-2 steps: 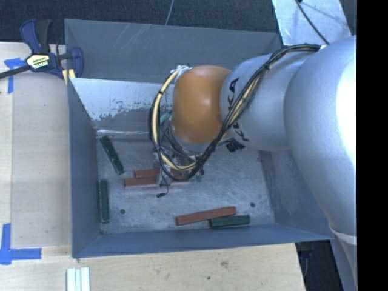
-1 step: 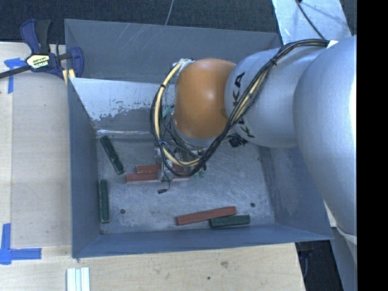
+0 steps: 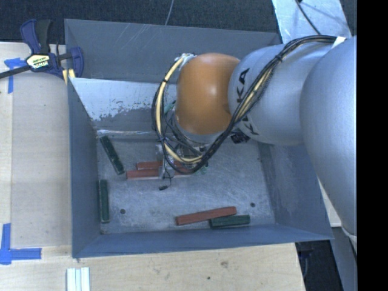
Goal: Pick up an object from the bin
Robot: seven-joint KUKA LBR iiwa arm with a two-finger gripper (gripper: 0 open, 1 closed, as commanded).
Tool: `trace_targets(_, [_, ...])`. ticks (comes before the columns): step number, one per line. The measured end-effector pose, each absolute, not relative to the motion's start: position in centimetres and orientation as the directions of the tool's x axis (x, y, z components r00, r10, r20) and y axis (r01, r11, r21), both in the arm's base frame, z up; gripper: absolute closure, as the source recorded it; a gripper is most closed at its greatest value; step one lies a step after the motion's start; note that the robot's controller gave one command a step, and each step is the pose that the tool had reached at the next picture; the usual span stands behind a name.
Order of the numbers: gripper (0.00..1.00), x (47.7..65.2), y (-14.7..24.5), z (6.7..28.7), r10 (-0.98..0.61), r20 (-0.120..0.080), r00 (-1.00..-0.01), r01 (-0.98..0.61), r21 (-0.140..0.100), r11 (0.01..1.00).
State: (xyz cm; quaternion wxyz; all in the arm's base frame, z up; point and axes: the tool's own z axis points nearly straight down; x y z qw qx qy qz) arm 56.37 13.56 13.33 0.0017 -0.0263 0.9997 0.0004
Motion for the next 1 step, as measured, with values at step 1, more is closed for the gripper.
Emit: trace_targets(1, [1.00,56.40,13.56,14.36,-0.053,-0.005,-0.999,-0.053,0.001,0.999])
